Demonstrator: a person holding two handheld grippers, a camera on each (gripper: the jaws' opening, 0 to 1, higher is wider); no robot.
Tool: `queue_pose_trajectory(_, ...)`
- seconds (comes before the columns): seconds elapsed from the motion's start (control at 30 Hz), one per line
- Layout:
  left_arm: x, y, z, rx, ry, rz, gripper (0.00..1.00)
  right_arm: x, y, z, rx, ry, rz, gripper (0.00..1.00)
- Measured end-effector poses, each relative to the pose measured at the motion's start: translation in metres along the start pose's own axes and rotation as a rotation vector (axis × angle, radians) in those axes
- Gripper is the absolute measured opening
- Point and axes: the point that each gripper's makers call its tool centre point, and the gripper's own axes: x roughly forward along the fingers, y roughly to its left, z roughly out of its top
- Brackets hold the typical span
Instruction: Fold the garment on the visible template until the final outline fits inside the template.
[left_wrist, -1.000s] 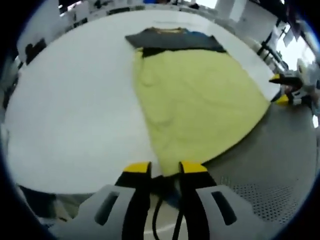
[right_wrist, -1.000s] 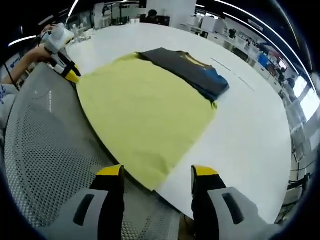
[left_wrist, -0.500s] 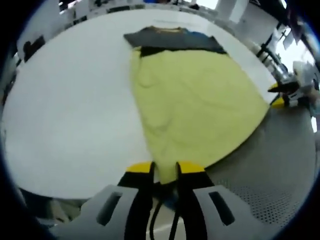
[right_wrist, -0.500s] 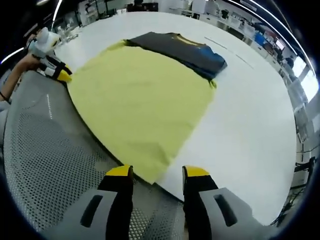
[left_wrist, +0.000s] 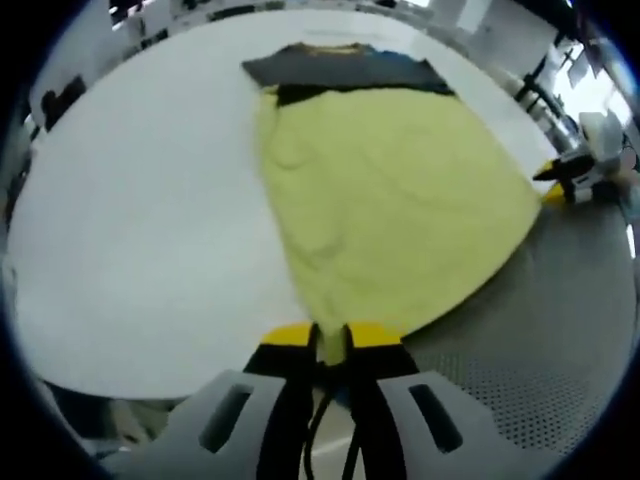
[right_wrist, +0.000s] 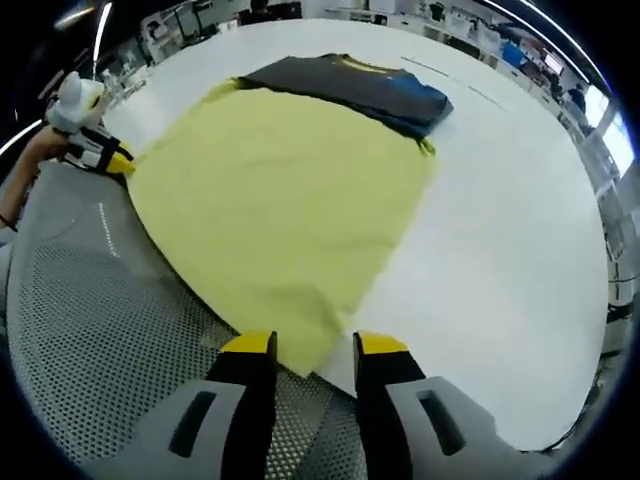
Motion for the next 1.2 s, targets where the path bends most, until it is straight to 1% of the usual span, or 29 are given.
queue_pose_trajectory(0.03,0.0000,0.0002,-0.0001,-0.002,0.001,-0.001,0.08,0.0015,0.0032,-0.0015,-0.003,0.008,0.014,0.30)
queue_pose_trajectory(0.1,-0.0001,0.0007,-0.0003,-0.017,-0.001,-0.003,0.07,0.0043,0.0040,-0.0051,-0.008,0.028,0.019,0.31)
queue_pose_trajectory(0.2,-0.0002,0.0017,-0.0005,-0.029,-0.004,0.000,0.06,0.0054,-0.0019,-0.0088,-0.001,0.046,-0.010,0.28)
queue_pose_trajectory(0.27,-0.0003,0.0013,-0.0005,-0.029,-0.005,0.000,0.06,0.0055,-0.0022,-0.0080,0.014,0.040,-0.006,0.27)
queue_pose_trajectory(0.47,0.0000,-0.0004,-0.0013,-0.030,0.010,0.002,0.04,0.0055,-0.0018,-0.0073,0.026,0.035,-0.005,0.26)
queue_pose_trajectory(0.53,0.0003,-0.0009,-0.0014,-0.028,0.014,0.003,0.03,0.0058,0.0003,-0.0075,0.017,0.038,-0.001,0.24)
queue_pose_trajectory(0.63,0.0006,-0.0014,-0.0015,-0.026,0.019,0.005,0.02,0.0060,0.0004,-0.0083,0.000,0.047,-0.017,0.21)
queue_pose_trajectory(0.8,0.0011,-0.0024,-0.0015,-0.024,0.027,0.003,0.01,0.0065,0.0010,-0.0079,0.001,0.050,-0.024,0.19)
queue_pose_trajectory(1.03,0.0012,-0.0030,-0.0014,-0.034,0.031,-0.007,0.00,0.0072,0.0045,-0.0076,0.004,0.052,-0.014,0.15)
queue_pose_trajectory(1.2,0.0012,-0.0029,-0.0013,-0.056,0.033,-0.018,0.00,0.0078,0.0055,-0.0071,0.010,0.050,-0.004,0.11)
